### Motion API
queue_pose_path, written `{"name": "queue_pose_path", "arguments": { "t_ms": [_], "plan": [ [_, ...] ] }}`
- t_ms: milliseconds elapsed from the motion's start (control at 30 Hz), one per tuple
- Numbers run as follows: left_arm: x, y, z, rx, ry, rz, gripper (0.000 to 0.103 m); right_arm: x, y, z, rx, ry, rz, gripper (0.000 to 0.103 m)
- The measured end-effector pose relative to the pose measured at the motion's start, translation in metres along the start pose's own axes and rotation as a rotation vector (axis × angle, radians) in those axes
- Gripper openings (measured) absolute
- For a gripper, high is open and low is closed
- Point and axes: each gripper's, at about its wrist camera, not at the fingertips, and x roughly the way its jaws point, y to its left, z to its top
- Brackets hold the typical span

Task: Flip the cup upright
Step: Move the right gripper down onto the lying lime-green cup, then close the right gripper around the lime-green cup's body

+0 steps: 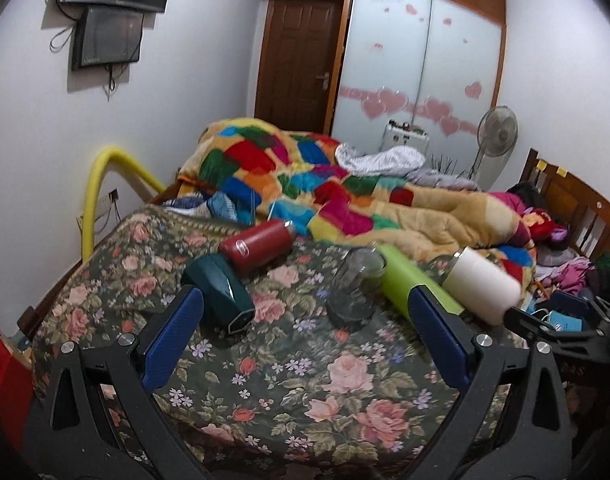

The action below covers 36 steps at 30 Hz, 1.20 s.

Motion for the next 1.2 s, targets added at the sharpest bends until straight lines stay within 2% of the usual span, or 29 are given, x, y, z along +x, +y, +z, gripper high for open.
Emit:
{"name": "queue_pose_path", "arguments": {
  "t_ms": [367,500,667,933,1000,1200],
  "plan": [
    [0.036,-0.008,-0.017,0.066,0.049,0.018,0.103,0.115,0.009,0.033,-0.158,0.254,0.132,0.101],
    [0.045,-0.012,-0.02,0.091,0.061,0.025,0.103,0.146,0.015,0.039,-0.218,0.336,0.165,0.091],
    [0.053,-0.011,-0.023,0.092,0.08,0.029,0.103,0.174,0.02,0.041,-0.227,0.421,0.222,0.081],
    [0.056,-0.001,-0.025,0.064,0.091,0.041,0.103,0.195,0.033,0.041,-0.301,0.469,0.176,0.076],
    [0.055,0.0,-0.025,0.057,0.091,0.045,0.103,0.195,0.033,0.041,-0.314,0.466,0.146,0.063],
    [0.046,0.0,-0.022,0.058,0.077,0.05,0.103,0.193,0.028,0.038,-0.265,0.486,0.174,0.063]
  ]
}}
